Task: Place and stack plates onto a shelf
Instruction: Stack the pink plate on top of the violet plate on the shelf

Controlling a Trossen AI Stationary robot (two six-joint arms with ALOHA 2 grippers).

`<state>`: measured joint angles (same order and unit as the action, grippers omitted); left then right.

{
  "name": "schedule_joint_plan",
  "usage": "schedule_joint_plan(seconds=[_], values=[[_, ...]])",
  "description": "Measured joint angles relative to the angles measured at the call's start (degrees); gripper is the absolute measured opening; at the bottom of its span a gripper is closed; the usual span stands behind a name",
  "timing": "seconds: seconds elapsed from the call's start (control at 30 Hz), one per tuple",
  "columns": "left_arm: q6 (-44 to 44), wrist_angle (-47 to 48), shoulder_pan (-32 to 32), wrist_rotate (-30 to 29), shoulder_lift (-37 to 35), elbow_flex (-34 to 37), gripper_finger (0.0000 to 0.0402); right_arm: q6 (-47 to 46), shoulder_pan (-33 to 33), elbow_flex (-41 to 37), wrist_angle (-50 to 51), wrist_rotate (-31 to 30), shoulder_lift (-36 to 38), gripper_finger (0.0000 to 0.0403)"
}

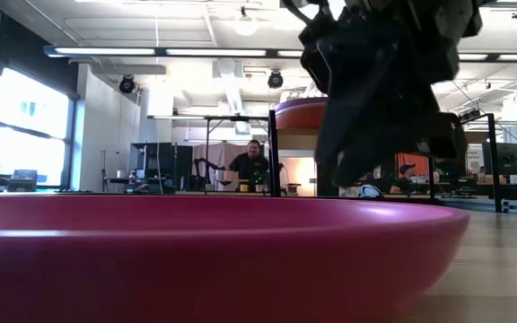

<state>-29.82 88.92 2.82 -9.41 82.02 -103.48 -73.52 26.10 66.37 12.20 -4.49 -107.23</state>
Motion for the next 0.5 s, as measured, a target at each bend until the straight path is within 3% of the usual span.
schedule_joint_plan(seconds=[0.5], values=[[-0.09,0.00,1.48,-1.92,0.04,0.00,0.0064,-0.65,0.20,0.00,-1.32,1.45,-3.95,0.0089]])
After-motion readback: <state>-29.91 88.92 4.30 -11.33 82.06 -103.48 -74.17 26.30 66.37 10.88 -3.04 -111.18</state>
